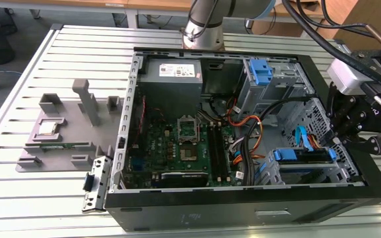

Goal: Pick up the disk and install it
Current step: 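Insert the second disk wire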

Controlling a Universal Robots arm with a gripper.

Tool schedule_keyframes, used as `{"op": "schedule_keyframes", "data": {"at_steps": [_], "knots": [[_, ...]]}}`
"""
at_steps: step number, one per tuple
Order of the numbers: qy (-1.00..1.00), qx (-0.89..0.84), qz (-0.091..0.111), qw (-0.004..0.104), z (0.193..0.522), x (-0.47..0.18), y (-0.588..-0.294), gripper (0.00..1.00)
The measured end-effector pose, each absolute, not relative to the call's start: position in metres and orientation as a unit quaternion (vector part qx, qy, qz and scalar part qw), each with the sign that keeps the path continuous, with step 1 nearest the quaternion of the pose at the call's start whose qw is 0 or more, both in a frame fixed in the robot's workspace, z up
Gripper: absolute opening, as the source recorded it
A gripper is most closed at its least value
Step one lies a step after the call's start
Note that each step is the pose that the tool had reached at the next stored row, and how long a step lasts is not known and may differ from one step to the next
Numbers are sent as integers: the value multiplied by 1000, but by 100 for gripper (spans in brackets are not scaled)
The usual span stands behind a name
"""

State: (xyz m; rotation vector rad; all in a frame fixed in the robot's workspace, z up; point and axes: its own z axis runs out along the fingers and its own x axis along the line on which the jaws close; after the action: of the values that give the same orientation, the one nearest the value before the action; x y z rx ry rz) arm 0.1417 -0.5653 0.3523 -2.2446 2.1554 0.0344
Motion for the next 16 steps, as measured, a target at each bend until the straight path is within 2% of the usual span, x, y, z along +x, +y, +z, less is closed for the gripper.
{"op": "schedule_keyframes", "data": {"at_steps": [9, 16], "knots": [[693, -721, 13, 13, 352, 141, -565, 10], [693, -721, 10, 17, 352, 134, -566, 10]]}}
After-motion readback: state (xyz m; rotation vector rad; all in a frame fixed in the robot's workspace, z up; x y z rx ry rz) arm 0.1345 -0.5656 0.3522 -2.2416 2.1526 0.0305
